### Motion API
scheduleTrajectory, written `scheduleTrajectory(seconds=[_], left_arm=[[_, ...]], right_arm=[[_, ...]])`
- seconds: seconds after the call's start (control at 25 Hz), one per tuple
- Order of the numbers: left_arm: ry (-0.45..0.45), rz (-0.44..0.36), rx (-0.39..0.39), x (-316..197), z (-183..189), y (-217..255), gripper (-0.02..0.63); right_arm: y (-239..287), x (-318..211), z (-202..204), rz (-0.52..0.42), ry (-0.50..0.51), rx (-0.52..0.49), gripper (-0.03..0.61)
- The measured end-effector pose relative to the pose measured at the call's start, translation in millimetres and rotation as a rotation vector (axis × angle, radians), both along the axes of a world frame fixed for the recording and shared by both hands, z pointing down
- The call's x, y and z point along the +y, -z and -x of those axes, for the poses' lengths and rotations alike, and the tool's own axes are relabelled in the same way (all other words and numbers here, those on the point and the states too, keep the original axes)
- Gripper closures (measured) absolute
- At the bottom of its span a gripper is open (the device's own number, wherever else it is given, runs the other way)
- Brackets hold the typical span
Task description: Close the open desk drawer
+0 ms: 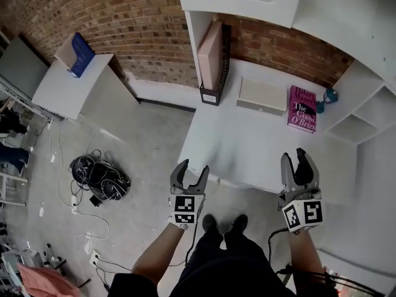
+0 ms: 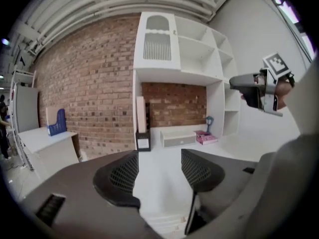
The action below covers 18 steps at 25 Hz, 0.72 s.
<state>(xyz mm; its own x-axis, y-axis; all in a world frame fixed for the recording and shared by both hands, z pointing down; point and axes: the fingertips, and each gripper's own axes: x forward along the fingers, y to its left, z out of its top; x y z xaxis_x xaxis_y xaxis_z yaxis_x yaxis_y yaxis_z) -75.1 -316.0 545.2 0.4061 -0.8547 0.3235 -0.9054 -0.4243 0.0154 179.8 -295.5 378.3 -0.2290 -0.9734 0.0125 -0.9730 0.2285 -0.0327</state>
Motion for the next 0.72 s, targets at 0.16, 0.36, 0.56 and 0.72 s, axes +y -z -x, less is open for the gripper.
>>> scheduleTrajectory(seconds=[0.16, 0.36, 0.56, 0.72], left_arm=[[-0.035, -0.117, 0.046, -7.1, -7.8, 76.8, 0.350], [-0.045, -0.232, 0.116, -9.5, -13.6, 162.6, 0.350], [-0.036, -0.344, 0.179, -8.8, -16.8, 227.5, 0.350], [-0.040, -0.420, 0.198, 0.8, -18.4, 270.4, 0.350]], right_arm=[[31.8, -2.0, 9.3, -0.064, 0.020, -0.006, 0.404], [75.0, -1.8, 14.4, -0.144, 0.035, 0.004, 0.407], [112.8, 3.6, 17.7, -0.229, 0.038, 0.017, 0.407], [140.1, 11.2, 25.7, -0.282, 0.052, 0.024, 0.407]])
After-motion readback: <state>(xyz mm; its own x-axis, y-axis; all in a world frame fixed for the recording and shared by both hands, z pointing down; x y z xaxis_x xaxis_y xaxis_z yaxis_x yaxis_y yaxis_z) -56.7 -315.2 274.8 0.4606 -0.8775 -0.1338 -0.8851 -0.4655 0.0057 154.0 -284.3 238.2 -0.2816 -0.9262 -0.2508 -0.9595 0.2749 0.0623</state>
